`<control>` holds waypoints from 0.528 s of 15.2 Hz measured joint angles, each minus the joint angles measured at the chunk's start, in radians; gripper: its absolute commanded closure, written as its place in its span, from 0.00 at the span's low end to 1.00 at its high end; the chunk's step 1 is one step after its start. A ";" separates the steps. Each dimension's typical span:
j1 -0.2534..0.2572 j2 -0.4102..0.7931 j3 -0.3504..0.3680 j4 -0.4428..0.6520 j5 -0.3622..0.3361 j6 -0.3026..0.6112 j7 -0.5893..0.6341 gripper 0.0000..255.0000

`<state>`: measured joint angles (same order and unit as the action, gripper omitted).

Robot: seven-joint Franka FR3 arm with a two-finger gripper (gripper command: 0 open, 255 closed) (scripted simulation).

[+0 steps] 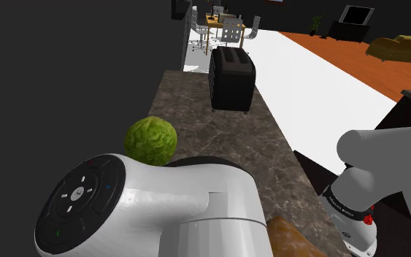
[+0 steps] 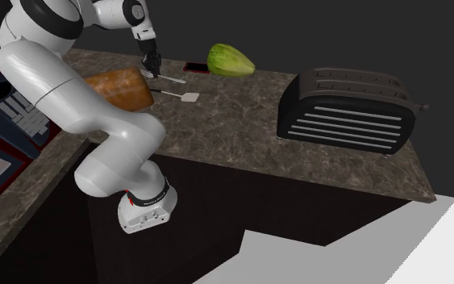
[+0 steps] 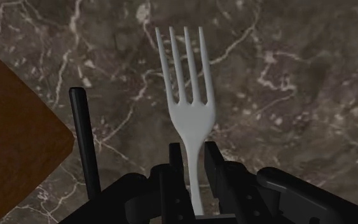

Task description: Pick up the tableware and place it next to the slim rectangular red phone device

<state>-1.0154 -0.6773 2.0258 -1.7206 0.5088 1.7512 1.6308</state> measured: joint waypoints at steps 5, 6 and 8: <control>0.000 0.000 0.000 0.000 0.000 0.000 0.000 0.00; 0.000 0.000 0.000 0.000 0.000 0.000 0.000 0.00; 0.000 0.000 0.000 0.000 0.000 0.000 0.000 0.00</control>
<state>-1.0156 -0.6775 2.0259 -1.7206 0.5090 1.7514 1.6307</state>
